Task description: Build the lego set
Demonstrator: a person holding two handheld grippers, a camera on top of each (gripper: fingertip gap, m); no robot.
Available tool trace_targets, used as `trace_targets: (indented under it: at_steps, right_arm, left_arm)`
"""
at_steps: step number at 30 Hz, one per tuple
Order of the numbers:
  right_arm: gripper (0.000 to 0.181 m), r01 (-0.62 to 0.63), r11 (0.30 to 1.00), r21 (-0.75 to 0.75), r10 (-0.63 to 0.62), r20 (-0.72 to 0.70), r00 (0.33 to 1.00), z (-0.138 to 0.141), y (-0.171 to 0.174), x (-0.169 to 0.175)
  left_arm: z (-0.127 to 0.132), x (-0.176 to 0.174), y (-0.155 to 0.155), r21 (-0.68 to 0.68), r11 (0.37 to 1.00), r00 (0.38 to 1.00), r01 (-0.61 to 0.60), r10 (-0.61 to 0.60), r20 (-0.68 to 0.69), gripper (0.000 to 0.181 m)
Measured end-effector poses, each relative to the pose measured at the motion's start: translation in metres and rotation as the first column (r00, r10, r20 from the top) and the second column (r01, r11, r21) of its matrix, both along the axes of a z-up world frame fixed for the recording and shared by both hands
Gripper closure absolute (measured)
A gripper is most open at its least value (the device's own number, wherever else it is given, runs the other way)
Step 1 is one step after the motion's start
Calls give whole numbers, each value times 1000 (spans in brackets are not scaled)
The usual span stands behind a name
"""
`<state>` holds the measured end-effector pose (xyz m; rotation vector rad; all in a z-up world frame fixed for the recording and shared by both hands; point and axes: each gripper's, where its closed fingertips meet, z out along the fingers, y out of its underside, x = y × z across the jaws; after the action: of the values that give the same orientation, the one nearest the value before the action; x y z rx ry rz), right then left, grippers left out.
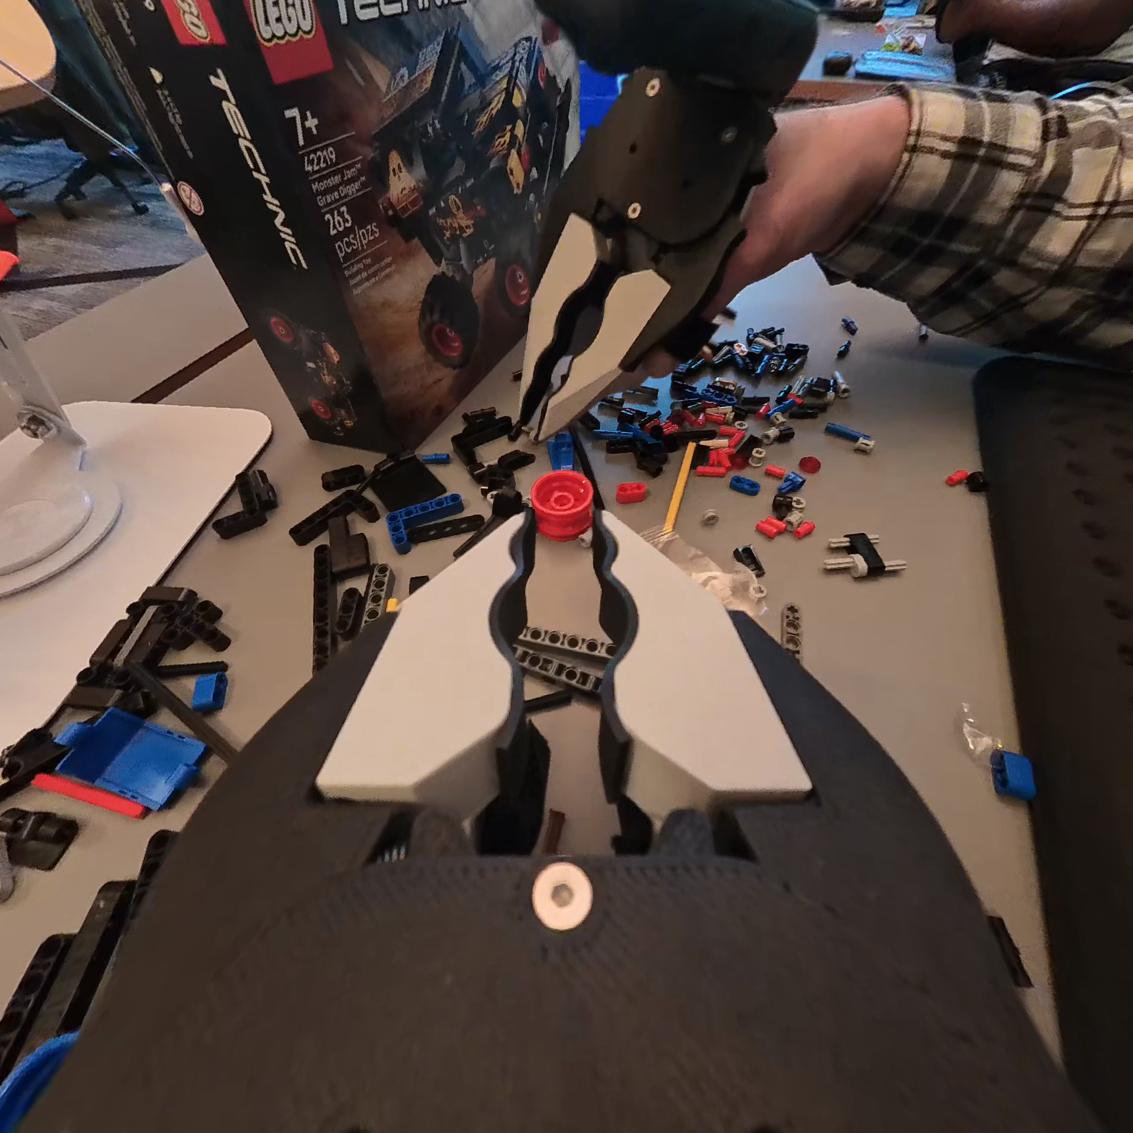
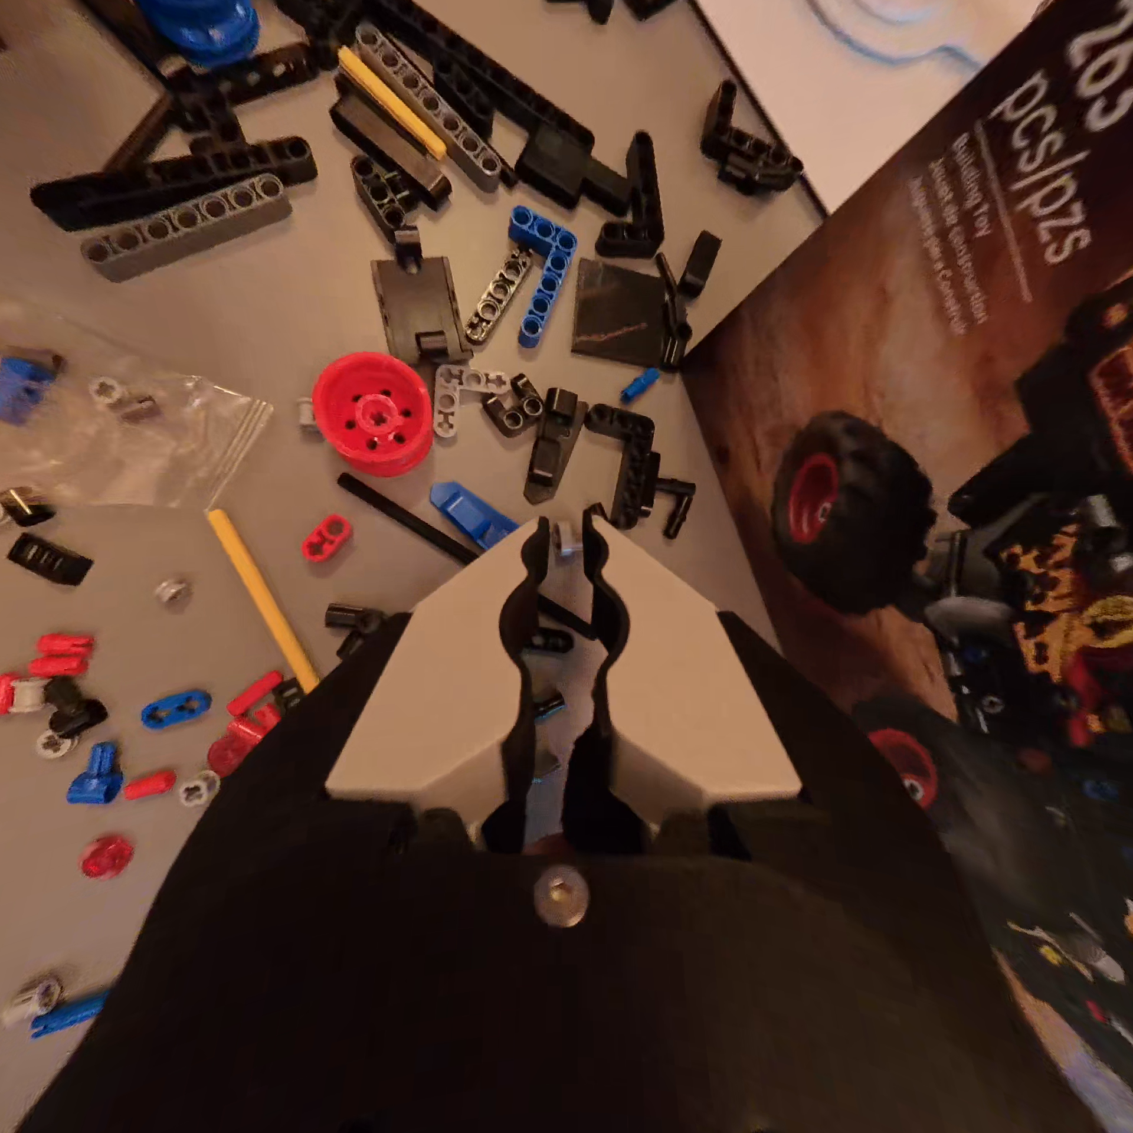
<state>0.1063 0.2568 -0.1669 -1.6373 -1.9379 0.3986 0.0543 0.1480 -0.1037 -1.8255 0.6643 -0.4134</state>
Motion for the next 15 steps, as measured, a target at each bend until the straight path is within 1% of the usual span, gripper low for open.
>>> trace_targets:
  at_steps: [4, 8, 10, 12, 15]
  right_arm:
    - [178, 6, 1000, -29, -6, 22, 1000, -6, 1, 2]
    - [178, 14, 1000, -3, -14, 9, 1000, -1, 3, 5]
    - [178, 20, 1000, 3, -20, -10, 1000, 7, 1, 8]
    - [178, 34, 999, 38, -33, -29, 999, 19, -1, 15]
    - [178, 38, 997, 74, -32, -72, 997, 40, -18, 28]
  left_arm:
    - [0, 4, -1, -2, 1000, 1000, 14, -14, -3, 165]
    - [-1, 4, -1, -1, 1000, 1000, 13, -13, -13, 165]
    - [-1, 4, -1, 1, 1000, 1000, 11, -11, -14, 165]
    - [0, 3, -1, 5, 1000, 1000, 7, -6, -14, 165]
    - [-1, 6, -2, 6, 1000, 1000, 10, -10, -26, 165]
